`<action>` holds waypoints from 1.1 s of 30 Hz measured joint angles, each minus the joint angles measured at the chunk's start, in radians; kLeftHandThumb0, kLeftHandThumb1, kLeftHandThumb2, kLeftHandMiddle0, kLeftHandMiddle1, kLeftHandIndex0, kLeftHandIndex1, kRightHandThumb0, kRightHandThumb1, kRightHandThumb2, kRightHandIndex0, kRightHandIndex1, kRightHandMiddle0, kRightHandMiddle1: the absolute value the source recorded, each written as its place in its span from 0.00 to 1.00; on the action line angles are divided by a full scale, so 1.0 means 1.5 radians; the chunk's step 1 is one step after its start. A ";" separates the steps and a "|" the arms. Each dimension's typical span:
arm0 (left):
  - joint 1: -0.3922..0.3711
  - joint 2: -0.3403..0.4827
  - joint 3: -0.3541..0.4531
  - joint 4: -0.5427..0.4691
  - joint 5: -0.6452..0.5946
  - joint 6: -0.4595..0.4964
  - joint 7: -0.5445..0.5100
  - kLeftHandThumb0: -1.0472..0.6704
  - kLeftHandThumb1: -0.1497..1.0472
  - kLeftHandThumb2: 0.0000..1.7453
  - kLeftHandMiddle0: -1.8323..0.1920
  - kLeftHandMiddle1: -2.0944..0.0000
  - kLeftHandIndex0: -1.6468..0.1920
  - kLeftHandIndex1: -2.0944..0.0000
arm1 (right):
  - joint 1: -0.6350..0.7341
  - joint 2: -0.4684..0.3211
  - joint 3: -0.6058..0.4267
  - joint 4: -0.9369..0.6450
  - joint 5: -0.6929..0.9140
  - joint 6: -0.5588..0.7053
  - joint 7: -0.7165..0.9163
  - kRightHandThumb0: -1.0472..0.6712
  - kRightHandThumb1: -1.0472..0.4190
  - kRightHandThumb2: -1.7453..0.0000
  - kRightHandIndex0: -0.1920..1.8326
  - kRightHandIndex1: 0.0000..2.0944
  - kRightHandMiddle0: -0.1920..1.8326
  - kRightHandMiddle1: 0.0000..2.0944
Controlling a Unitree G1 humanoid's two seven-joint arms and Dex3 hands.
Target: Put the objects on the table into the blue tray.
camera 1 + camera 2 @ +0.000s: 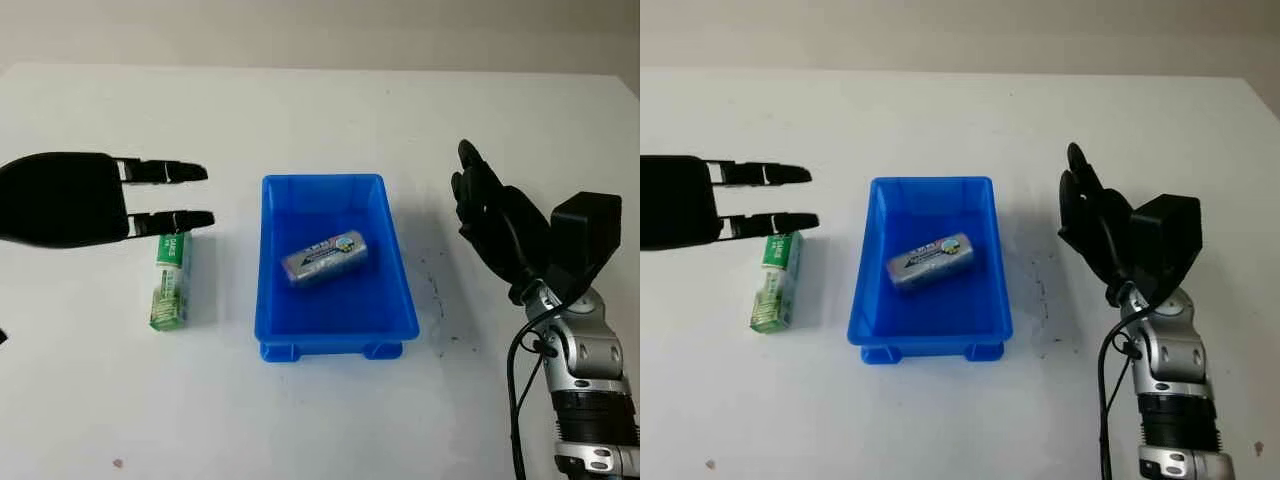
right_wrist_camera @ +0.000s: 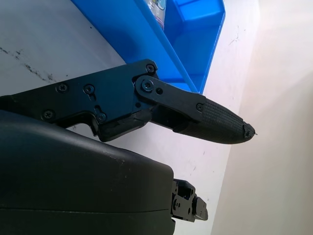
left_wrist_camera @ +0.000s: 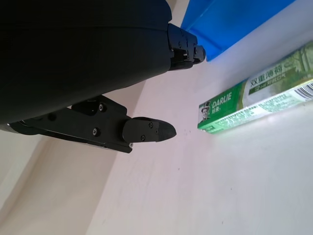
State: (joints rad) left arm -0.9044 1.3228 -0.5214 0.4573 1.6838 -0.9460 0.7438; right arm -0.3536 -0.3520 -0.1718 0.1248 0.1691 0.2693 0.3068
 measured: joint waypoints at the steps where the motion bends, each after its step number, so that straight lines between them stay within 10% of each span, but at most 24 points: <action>1: -0.002 0.000 -0.008 0.004 0.005 0.000 0.006 0.53 1.00 0.19 0.86 0.97 0.86 0.97 | 0.000 0.000 0.000 0.000 0.000 0.000 0.000 0.16 0.00 0.55 0.00 0.00 0.00 0.00; 25: 0.047 -0.019 -0.095 0.024 -0.088 -0.101 0.059 0.59 1.00 0.14 0.72 0.94 0.74 0.92 | 0.000 -0.001 -0.009 0.000 0.000 0.000 -0.002 0.16 0.00 0.57 0.00 0.00 0.00 0.00; 33: 0.087 -0.020 -0.095 0.001 -0.084 -0.047 0.036 0.44 0.90 0.03 0.64 0.32 0.64 0.38 | 0.001 -0.002 -0.013 -0.001 0.001 0.002 0.002 0.15 0.00 0.58 0.00 0.00 0.00 0.00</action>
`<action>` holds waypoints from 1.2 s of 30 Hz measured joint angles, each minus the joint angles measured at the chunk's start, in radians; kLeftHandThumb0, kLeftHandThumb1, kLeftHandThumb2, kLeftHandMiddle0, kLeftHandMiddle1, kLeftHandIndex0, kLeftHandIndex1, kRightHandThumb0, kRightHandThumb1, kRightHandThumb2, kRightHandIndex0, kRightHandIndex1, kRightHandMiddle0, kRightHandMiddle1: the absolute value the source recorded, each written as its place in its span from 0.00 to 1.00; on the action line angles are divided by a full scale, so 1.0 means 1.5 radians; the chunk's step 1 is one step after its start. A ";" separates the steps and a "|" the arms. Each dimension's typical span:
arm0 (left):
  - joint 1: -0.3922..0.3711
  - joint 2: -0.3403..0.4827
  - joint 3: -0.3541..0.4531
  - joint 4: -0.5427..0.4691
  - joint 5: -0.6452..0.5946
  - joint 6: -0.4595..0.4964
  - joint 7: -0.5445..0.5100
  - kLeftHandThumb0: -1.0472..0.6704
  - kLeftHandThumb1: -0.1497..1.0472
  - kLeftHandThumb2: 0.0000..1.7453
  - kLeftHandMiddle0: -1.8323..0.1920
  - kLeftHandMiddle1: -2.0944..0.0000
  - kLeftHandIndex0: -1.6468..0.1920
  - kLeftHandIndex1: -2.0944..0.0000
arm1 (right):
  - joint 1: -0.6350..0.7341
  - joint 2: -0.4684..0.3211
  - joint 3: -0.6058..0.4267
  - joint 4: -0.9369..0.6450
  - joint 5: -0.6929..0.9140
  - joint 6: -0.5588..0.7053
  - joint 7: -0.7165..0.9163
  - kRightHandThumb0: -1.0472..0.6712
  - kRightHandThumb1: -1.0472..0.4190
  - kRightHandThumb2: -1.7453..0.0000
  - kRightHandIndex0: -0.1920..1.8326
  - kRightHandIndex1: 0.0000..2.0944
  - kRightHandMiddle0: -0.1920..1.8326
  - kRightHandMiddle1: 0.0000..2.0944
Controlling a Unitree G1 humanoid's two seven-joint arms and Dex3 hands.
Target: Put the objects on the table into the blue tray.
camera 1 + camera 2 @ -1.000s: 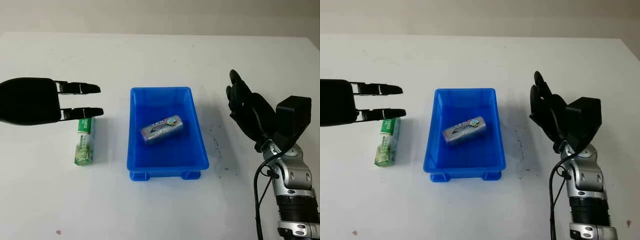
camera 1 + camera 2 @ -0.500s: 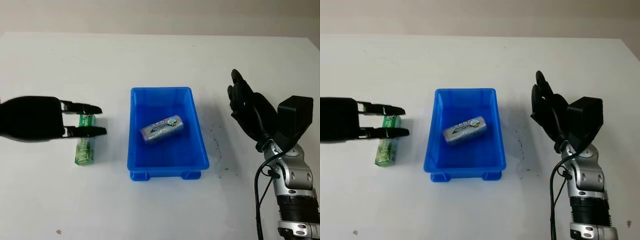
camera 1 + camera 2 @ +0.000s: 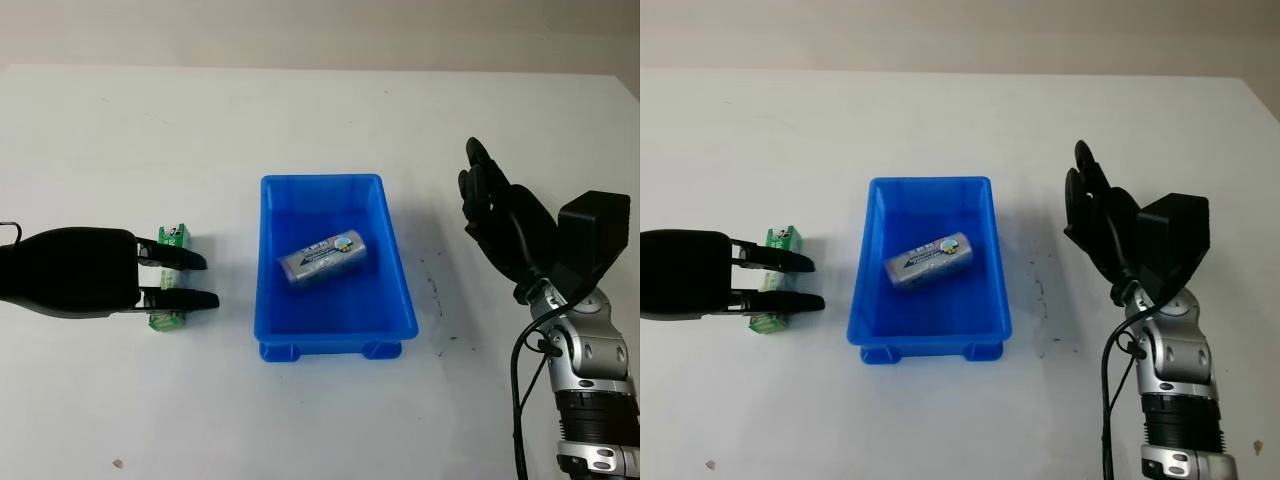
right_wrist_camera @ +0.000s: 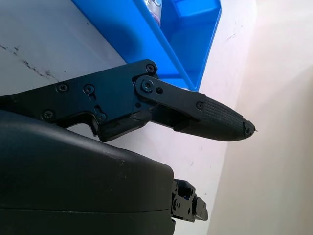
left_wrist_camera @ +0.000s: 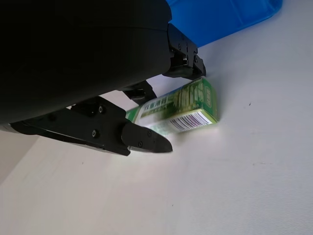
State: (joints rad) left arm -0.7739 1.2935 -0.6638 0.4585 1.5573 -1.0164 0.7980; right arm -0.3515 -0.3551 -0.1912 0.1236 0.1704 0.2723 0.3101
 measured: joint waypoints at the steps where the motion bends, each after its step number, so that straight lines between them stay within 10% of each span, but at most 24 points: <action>1: 0.004 0.000 -0.001 -0.002 0.001 0.008 -0.001 0.44 0.91 0.03 0.61 0.24 0.64 0.31 | 0.001 0.000 -0.001 0.000 0.001 0.000 0.003 0.15 0.00 0.58 0.00 0.00 0.00 0.00; 4: 0.015 -0.001 -0.005 -0.004 0.014 0.032 -0.010 0.52 0.96 0.04 0.41 0.03 0.57 0.04 | 0.006 -0.006 -0.003 0.000 0.006 0.000 0.011 0.15 0.00 0.58 0.00 0.00 0.00 0.00; 8: 0.022 -0.004 -0.008 -0.013 0.017 0.060 -0.019 0.56 1.00 0.08 0.24 0.00 0.41 0.00 | 0.008 -0.011 -0.008 0.000 0.011 0.000 0.021 0.15 0.00 0.58 0.00 0.00 0.00 0.00; 15: 0.016 -0.033 0.023 -0.019 -0.068 0.055 -0.130 0.27 1.00 0.20 0.20 0.00 0.43 0.00 | 0.008 -0.013 -0.004 0.003 0.013 0.000 0.044 0.16 0.00 0.57 0.00 0.00 0.00 0.00; 32: -0.168 -0.121 0.147 0.004 -0.182 0.152 -0.175 0.32 1.00 0.15 0.53 0.02 0.68 0.11 | -0.007 -0.013 0.003 0.021 0.021 0.002 0.048 0.16 0.00 0.57 0.00 0.00 0.00 0.00; 36: -0.188 -0.139 0.166 0.005 -0.198 0.172 -0.156 0.31 1.00 0.12 0.44 0.00 0.65 0.01 | -0.007 -0.013 0.003 0.022 0.022 0.002 0.045 0.17 0.00 0.57 0.00 0.00 0.00 0.00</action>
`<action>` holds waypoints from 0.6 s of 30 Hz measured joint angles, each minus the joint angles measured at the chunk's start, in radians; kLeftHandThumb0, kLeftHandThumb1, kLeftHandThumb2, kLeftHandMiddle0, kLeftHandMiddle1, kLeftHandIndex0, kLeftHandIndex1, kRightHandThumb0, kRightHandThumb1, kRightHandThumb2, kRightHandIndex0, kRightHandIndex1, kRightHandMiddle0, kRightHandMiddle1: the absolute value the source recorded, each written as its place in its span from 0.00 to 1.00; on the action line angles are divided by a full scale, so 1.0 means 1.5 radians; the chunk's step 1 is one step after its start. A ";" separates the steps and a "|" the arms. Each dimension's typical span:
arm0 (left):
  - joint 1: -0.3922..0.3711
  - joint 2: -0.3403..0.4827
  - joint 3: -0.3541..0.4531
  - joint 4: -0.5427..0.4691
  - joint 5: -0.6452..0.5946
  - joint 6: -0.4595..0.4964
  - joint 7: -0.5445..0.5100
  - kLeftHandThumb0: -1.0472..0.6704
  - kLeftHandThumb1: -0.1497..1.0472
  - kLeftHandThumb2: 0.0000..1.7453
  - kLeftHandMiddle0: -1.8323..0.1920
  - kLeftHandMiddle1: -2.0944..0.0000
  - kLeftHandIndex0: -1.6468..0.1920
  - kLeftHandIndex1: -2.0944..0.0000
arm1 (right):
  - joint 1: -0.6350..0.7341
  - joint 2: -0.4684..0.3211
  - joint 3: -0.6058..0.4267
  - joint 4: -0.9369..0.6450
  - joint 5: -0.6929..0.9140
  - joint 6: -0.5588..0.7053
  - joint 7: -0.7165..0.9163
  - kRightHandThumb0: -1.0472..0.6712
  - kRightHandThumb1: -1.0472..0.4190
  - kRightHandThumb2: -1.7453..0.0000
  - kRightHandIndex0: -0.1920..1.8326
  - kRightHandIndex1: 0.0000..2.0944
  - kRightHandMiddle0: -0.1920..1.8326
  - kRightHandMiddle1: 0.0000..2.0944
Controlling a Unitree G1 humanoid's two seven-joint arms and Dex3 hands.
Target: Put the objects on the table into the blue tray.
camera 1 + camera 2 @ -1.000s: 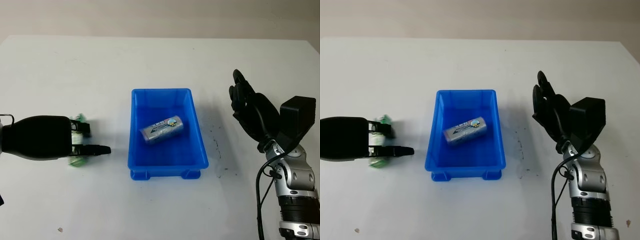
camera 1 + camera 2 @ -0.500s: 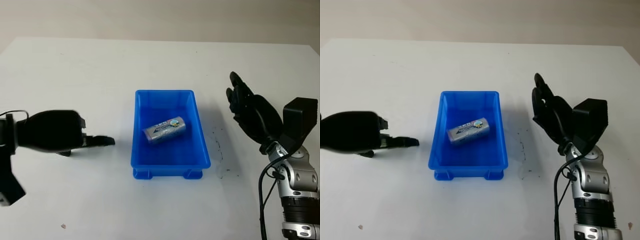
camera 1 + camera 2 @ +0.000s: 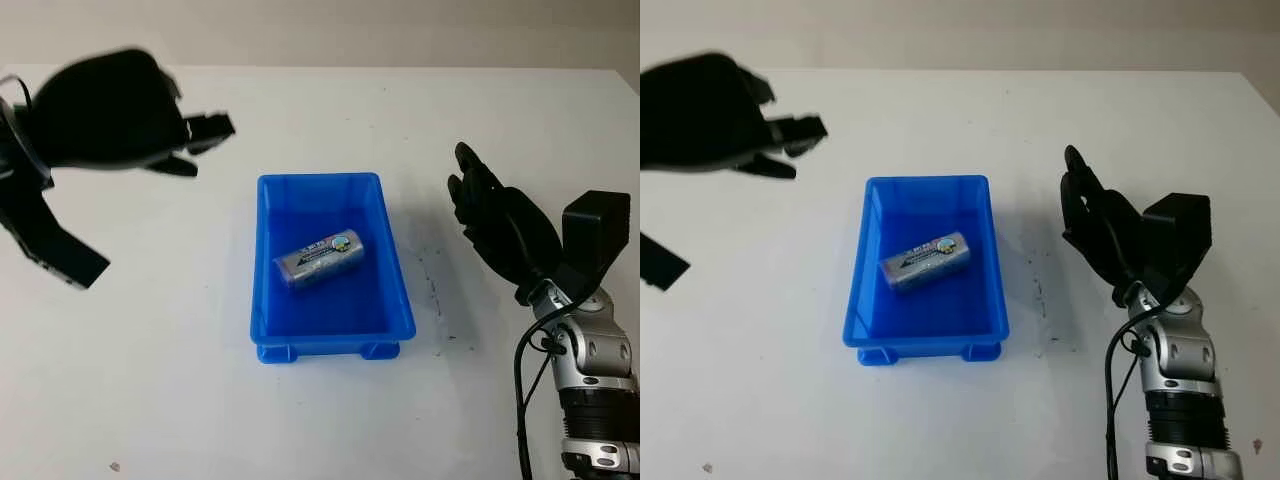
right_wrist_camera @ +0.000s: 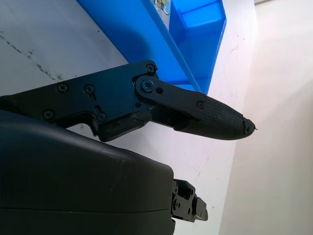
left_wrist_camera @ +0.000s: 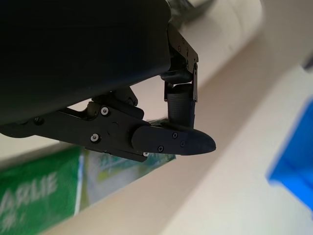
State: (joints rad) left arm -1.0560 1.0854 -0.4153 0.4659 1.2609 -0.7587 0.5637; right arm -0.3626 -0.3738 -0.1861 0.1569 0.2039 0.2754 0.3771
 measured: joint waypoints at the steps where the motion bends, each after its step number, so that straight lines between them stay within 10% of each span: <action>1: -0.005 -0.003 0.006 0.000 -0.009 0.004 0.003 0.30 1.00 0.12 0.44 0.00 0.66 0.00 | 0.000 0.001 0.000 0.000 0.001 0.000 0.000 0.17 0.00 0.57 0.00 0.00 0.00 0.00; 10: -0.057 -0.047 0.058 -0.009 -0.120 -0.014 -0.001 0.31 1.00 0.15 0.34 0.00 0.53 0.00 | -0.002 0.002 0.001 0.001 0.002 0.000 -0.004 0.17 0.00 0.57 0.00 0.00 0.00 0.00; 18: -0.028 -0.154 0.089 -0.070 -0.456 -0.023 -0.262 0.34 1.00 0.12 0.31 0.00 0.55 0.00 | -0.002 0.003 0.003 0.001 0.002 0.000 -0.012 0.17 0.00 0.58 0.00 0.00 0.00 0.00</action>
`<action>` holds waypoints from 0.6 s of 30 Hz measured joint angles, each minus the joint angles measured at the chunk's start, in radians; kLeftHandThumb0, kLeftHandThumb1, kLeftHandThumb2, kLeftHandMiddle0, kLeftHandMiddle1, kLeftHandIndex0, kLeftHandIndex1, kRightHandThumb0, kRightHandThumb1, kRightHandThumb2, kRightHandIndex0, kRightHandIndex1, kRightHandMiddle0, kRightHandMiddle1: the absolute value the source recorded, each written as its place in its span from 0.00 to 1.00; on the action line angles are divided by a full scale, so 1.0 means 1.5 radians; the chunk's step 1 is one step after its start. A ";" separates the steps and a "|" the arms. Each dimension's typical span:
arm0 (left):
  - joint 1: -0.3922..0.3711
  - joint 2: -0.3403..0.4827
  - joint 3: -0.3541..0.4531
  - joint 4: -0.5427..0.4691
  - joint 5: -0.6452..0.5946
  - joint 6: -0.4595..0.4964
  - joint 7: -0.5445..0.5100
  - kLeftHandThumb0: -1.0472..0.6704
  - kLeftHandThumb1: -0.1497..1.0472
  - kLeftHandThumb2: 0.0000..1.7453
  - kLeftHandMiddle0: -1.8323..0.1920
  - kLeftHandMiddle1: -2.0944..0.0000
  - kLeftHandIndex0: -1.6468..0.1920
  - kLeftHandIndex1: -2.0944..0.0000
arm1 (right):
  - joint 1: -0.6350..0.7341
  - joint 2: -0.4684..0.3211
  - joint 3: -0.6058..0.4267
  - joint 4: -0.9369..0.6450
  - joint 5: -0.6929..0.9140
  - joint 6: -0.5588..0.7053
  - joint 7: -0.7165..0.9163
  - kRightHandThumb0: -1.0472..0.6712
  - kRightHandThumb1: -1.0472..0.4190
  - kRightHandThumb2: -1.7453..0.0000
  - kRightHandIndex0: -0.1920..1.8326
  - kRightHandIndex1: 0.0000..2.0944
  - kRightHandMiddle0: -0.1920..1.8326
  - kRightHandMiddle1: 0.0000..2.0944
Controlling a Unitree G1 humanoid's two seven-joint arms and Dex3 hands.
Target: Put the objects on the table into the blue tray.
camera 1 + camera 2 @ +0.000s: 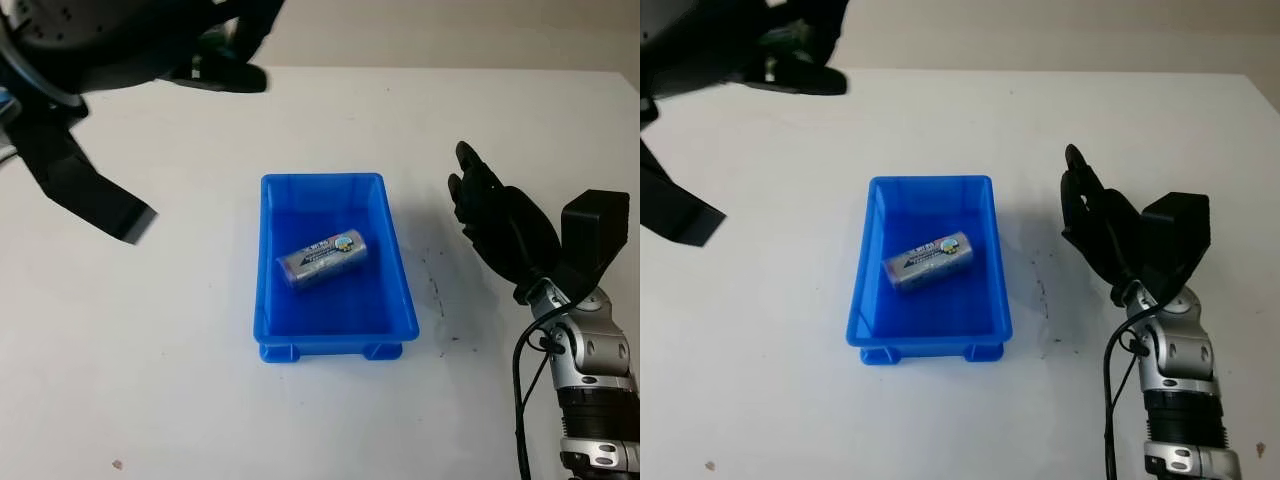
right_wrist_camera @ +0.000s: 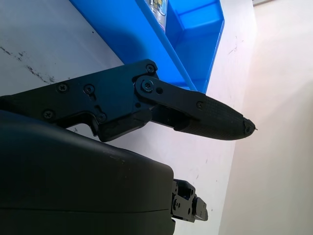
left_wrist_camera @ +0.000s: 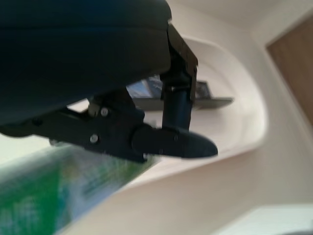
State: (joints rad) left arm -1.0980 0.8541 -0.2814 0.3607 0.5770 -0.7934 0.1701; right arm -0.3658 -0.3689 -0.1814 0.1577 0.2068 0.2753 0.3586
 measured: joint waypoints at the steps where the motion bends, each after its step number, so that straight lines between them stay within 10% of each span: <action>1: 0.012 -0.019 0.002 -0.021 -0.065 0.026 -0.050 0.34 1.00 0.13 0.38 0.01 0.62 0.05 | 0.000 0.000 0.000 0.000 0.000 0.000 -0.002 0.17 0.00 0.58 0.00 0.00 0.00 0.00; 8: 0.126 -0.143 0.024 -0.249 -0.415 0.473 -0.305 0.37 1.00 0.19 0.47 0.00 0.64 0.01 | 0.001 0.002 0.001 0.000 -0.001 -0.001 -0.006 0.17 0.00 0.58 0.00 0.00 0.00 0.00; 13: 0.156 -0.208 0.035 -0.330 -0.443 0.677 -0.338 0.36 1.00 0.20 0.45 0.00 0.63 0.00 | 0.009 0.003 0.001 -0.009 -0.001 0.002 -0.012 0.18 0.00 0.58 0.00 0.00 0.00 0.00; 15: 0.157 -0.211 0.037 -0.348 -0.427 0.734 -0.359 0.33 1.00 0.25 0.74 0.16 0.92 0.24 | 0.013 0.003 0.001 -0.014 -0.002 0.003 -0.014 0.18 0.00 0.58 0.00 0.00 0.00 0.00; 18: 0.160 -0.203 0.035 -0.350 -0.411 0.771 -0.410 0.26 1.00 0.28 0.84 0.78 0.96 0.77 | 0.019 0.003 0.001 -0.021 -0.003 0.003 -0.015 0.18 0.00 0.58 0.00 0.00 0.00 0.00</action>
State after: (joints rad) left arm -0.8579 0.5495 -0.2284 -0.1641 -0.0402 0.3637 -0.4454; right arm -0.3369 -0.3638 -0.1793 0.1264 0.2025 0.2802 0.3355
